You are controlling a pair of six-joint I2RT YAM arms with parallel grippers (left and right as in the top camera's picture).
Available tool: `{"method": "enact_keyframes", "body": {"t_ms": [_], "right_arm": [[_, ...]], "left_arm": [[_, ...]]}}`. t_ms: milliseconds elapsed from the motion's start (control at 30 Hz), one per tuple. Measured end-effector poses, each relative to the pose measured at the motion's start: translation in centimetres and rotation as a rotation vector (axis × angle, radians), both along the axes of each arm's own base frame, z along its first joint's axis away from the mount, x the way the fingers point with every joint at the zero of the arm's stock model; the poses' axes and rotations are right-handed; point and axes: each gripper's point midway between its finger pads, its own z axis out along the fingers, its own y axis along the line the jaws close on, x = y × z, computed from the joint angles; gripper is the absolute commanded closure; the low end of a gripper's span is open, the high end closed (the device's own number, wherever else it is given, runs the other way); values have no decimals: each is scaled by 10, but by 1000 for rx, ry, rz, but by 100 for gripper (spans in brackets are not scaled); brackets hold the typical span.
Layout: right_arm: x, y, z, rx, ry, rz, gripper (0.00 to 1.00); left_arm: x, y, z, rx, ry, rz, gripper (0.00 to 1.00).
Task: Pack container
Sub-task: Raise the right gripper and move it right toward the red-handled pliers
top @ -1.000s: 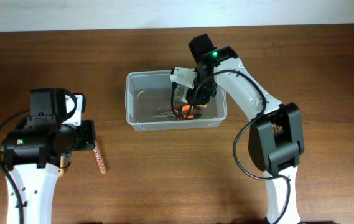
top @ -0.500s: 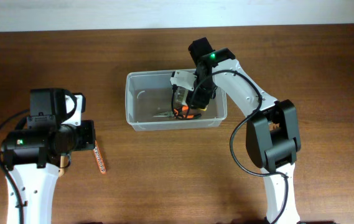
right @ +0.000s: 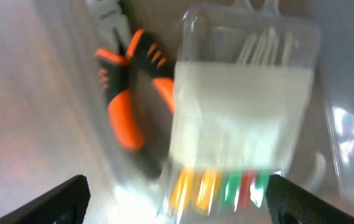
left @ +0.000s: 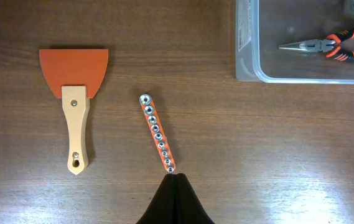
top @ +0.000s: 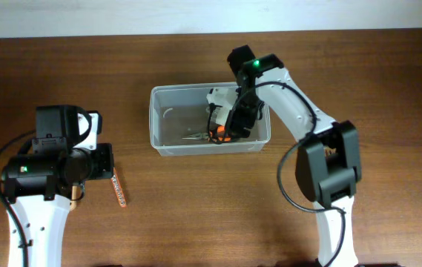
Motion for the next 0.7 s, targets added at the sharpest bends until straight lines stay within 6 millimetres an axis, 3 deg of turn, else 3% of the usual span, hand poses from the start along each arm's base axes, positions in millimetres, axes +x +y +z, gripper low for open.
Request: {"method": "enact_keyframes", "body": {"t_ms": [67,100,233,333,400,467,567,700], "right_arm": [[0,-7,28,-20,-45,-17,0],[3,-10,49,-23,-94,-39,1],[9,-31,151,16,-340,-173,1],[3,-72,220,54,-489,-384,1],[-7,-114,249,64,-533,-583,1],[-23,-157,258,44,-515,-779,1],[-52,-214,252,-7,-424,-1072,1],[-94,-262,238,-69,-278,-1376,1]], "left_arm": [[0,0,0,0,0,0,98],[0,0,0,0,0,0,98],[0,0,0,0,0,0,98],[0,0,0,0,0,0,98],[0,0,0,0,0,0,98],[0,0,0,0,0,0,98],[0,0,0,0,0,0,98],[-1,0,0,0,3,0,98]]}}
